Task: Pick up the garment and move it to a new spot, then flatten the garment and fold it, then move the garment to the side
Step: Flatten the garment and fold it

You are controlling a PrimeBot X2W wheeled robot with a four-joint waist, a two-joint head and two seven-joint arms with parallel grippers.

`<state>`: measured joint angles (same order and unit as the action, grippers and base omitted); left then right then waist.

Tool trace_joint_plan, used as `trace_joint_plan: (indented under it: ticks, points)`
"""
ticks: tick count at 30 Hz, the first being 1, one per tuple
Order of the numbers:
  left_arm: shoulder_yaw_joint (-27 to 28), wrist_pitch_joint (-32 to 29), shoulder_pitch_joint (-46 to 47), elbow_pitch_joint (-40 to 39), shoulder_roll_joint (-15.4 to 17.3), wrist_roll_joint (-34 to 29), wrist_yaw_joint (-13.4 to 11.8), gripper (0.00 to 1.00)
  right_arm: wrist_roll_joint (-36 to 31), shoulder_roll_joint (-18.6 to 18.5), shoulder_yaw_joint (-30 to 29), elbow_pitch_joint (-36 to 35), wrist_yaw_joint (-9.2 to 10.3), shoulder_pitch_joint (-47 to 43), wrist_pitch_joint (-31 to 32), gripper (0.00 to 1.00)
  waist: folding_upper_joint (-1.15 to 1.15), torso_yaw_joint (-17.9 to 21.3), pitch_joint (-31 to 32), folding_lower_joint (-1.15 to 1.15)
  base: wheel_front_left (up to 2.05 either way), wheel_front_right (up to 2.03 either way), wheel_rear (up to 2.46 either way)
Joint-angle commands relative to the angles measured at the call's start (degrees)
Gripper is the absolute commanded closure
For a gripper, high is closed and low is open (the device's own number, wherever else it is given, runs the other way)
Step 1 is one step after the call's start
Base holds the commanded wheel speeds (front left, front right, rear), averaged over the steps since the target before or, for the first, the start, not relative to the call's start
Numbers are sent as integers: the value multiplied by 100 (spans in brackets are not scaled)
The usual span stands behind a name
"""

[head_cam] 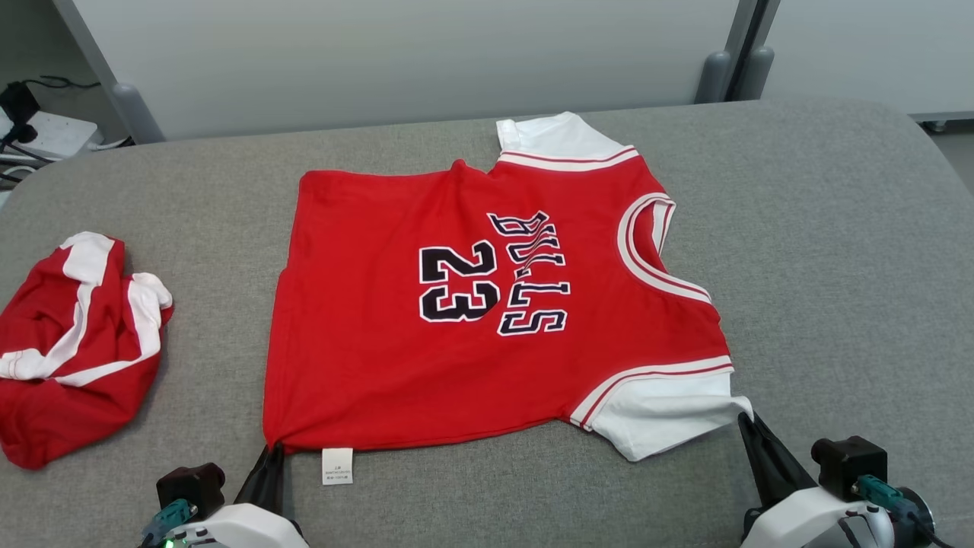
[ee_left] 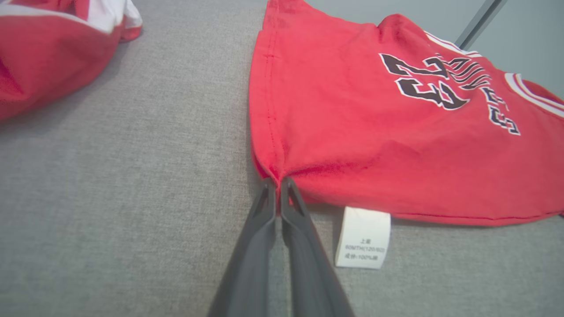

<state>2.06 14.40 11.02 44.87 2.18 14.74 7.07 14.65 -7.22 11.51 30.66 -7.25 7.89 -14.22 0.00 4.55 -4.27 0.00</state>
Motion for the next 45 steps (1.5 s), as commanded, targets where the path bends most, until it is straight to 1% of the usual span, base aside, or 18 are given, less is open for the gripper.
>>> trace_joint_plan:
  ticks: [1, 8, 13, 25, 28, 36, 40, 45]
  points:
    - [156, 60, 72, -126, 73, 56, 39, 100, 68, -53, 118, -116, -24, 84, -78, 100, 0, -9, 97, 0, 0, 0, 0]
    - [125, 60, -111, -166, 74, 3, 40, 100, 148, -85, 121, -242, -24, -75, -78, 100, 0, -42, 378, 0, 0, 0, 0]
    - [202, 60, -209, -371, 90, -32, 41, 100, 191, -110, 8, -585, -24, -230, -78, 100, 0, -27, 489, 0, 0, 0, 0]
    - [489, 60, -628, -1333, 100, -182, 15, 100, 128, -211, -210, -1755, -24, -562, -78, 100, 0, 57, 529, 0, 0, 0, 0]
    - [503, 60, -723, -1522, 102, -222, 12, 100, 127, -244, -260, -1961, -24, -649, -71, 100, 0, 48, 534, 0, 0, 0, 0]
    - [474, 60, -1069, -2231, 99, -306, -4, 100, 79, -307, -479, -2774, -24, -918, 145, 100, 0, -8, 512, 0, 0, 0, 0]
    - [383, 38, -1085, -2402, 96, -316, -20, 100, 68, -255, -461, -2881, -24, -942, 266, 100, 0, -37, 476, 0, 0, 0, 0]
    - [206, -73, -880, -2359, 92, -307, -20, 100, 29, -212, -418, -2691, -24, -823, 353, 100, 0, -106, 327, 0, 0, 0, 0]
